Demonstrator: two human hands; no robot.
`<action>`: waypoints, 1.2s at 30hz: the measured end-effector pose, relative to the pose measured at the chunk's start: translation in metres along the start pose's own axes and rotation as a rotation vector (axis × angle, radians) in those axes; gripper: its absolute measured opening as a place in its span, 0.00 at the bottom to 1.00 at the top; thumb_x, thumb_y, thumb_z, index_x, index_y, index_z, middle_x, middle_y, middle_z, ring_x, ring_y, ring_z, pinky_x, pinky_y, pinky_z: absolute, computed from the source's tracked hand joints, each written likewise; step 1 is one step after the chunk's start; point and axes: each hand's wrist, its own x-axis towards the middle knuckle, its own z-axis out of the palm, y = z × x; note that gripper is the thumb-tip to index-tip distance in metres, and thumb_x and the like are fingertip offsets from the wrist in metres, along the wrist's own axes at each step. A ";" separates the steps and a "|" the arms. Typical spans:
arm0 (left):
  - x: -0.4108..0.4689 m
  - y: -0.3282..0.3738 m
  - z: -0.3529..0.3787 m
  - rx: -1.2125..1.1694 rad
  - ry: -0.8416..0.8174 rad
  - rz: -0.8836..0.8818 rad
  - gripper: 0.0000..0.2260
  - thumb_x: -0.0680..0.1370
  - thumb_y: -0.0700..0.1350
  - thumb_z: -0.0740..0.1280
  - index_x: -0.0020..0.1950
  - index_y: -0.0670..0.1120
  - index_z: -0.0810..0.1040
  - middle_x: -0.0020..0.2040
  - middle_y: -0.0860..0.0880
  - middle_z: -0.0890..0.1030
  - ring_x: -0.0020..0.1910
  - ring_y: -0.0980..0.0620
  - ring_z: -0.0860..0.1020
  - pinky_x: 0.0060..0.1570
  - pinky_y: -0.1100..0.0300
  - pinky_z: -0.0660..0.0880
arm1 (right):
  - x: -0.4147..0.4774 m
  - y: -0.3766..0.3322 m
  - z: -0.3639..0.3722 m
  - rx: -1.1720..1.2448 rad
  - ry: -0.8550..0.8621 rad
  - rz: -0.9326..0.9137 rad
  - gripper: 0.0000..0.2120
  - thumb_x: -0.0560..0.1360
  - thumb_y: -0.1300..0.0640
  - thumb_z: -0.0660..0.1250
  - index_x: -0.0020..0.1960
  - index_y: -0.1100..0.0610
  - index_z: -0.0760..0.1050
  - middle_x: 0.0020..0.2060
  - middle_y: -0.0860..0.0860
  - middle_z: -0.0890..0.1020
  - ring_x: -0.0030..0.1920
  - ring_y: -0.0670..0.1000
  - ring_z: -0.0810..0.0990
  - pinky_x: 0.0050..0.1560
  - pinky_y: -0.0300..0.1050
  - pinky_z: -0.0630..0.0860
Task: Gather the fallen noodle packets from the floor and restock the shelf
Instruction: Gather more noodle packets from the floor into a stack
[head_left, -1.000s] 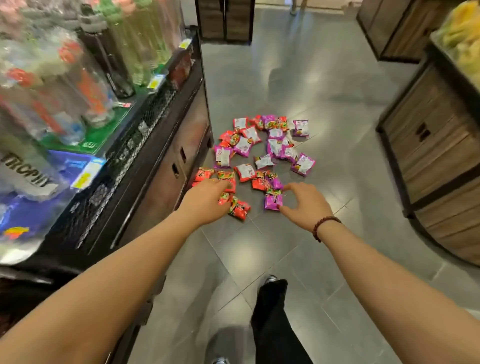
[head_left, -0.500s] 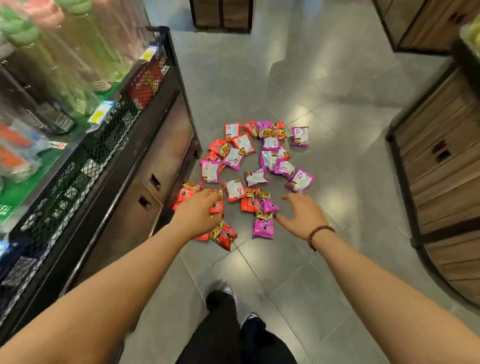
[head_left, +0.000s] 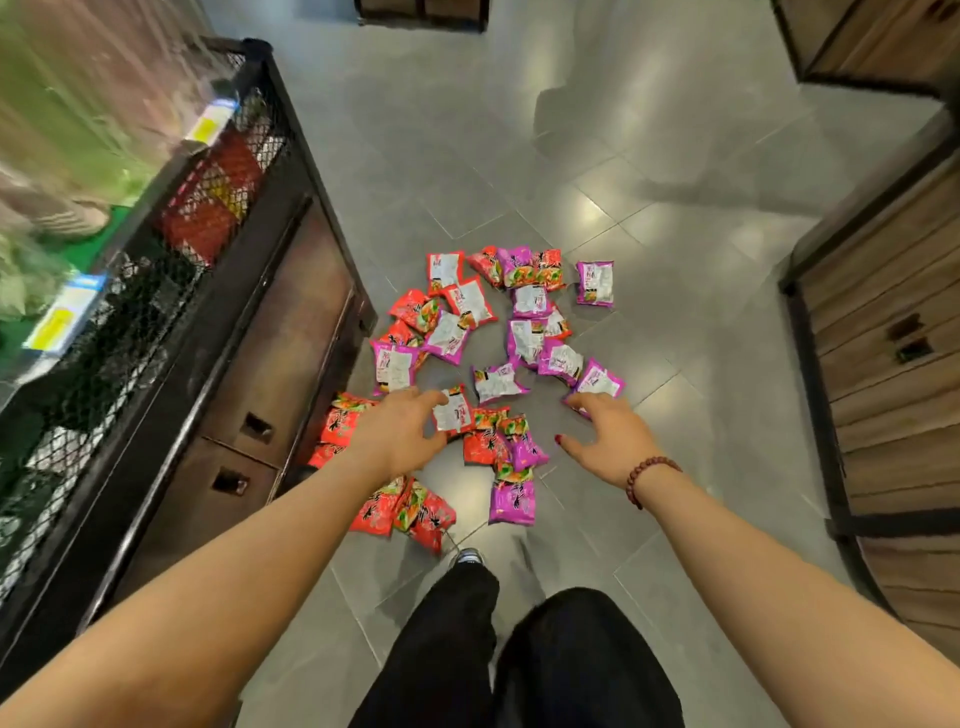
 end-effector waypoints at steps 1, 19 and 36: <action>0.010 -0.001 -0.001 -0.009 -0.003 0.000 0.23 0.76 0.51 0.65 0.70 0.49 0.71 0.63 0.44 0.76 0.63 0.43 0.74 0.57 0.50 0.74 | 0.010 0.004 0.000 -0.011 -0.016 0.002 0.26 0.74 0.46 0.67 0.69 0.52 0.68 0.65 0.53 0.73 0.65 0.54 0.70 0.63 0.47 0.68; 0.165 -0.020 0.177 -0.433 -0.072 -0.479 0.32 0.69 0.59 0.63 0.71 0.46 0.71 0.67 0.43 0.74 0.66 0.43 0.72 0.63 0.55 0.69 | 0.231 0.141 0.114 0.144 -0.376 0.078 0.23 0.74 0.53 0.71 0.66 0.55 0.70 0.65 0.55 0.74 0.65 0.55 0.71 0.63 0.43 0.67; 0.290 -0.084 0.535 -0.487 -0.173 -0.474 0.44 0.68 0.59 0.73 0.79 0.59 0.53 0.76 0.46 0.60 0.74 0.45 0.62 0.72 0.52 0.63 | 0.379 0.274 0.424 0.206 -0.407 0.082 0.32 0.70 0.50 0.74 0.71 0.48 0.66 0.64 0.56 0.71 0.65 0.56 0.70 0.63 0.46 0.66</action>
